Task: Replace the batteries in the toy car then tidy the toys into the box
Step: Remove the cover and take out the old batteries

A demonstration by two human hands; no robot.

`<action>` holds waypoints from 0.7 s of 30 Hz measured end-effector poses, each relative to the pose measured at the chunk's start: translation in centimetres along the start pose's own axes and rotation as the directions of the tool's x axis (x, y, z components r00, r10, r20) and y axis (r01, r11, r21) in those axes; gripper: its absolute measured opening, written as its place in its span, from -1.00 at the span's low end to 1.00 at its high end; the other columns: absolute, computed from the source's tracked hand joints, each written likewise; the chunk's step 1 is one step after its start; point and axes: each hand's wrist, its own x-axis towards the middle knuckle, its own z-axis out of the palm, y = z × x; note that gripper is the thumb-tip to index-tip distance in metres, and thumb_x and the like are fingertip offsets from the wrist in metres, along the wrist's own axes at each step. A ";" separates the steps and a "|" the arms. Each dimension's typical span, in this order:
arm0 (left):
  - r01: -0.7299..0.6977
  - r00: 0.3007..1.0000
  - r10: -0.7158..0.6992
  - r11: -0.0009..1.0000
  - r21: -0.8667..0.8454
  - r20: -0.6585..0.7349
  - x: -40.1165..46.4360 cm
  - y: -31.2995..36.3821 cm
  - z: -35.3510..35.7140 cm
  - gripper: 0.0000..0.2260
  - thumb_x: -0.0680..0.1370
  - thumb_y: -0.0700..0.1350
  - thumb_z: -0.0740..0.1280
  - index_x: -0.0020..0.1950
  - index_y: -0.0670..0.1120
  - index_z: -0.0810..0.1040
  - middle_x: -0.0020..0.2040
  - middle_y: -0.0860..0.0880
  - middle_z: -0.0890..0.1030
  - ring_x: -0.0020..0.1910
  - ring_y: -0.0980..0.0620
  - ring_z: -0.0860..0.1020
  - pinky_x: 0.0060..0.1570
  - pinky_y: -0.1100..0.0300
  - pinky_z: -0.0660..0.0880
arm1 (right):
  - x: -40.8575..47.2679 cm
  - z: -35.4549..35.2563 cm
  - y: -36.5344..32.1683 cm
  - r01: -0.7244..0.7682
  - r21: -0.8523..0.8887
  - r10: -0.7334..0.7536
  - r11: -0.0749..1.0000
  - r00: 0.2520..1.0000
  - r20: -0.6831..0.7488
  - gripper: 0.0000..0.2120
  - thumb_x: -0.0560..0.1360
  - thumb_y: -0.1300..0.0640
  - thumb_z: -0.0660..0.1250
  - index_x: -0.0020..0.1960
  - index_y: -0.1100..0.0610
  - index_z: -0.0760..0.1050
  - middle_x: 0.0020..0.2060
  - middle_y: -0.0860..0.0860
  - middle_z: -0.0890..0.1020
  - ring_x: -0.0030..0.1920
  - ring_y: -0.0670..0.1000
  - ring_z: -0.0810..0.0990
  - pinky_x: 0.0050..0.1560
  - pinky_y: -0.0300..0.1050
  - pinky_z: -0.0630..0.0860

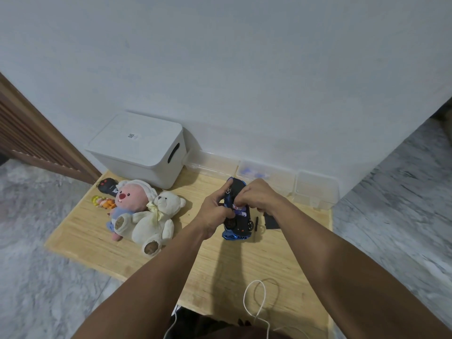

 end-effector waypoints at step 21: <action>-0.012 0.999 0.013 0.999 0.033 -0.035 -0.3 0.0 0.6 -0.19 0.36 -0.57 0.21 0.49 0.06 0.35 0.12 -0.02 0.58 -0.06 -0.01 0.54 -0.09 0.11 0.54 | -0.4 -0.1 -0.5 0.158 -0.286 -0.155 0.945 0.987 0.035 -0.80 0.21 0.12 0.42 -0.20 0.16 0.67 -0.24 0.08 0.69 -0.26 0.06 0.61 -0.30 -0.08 0.52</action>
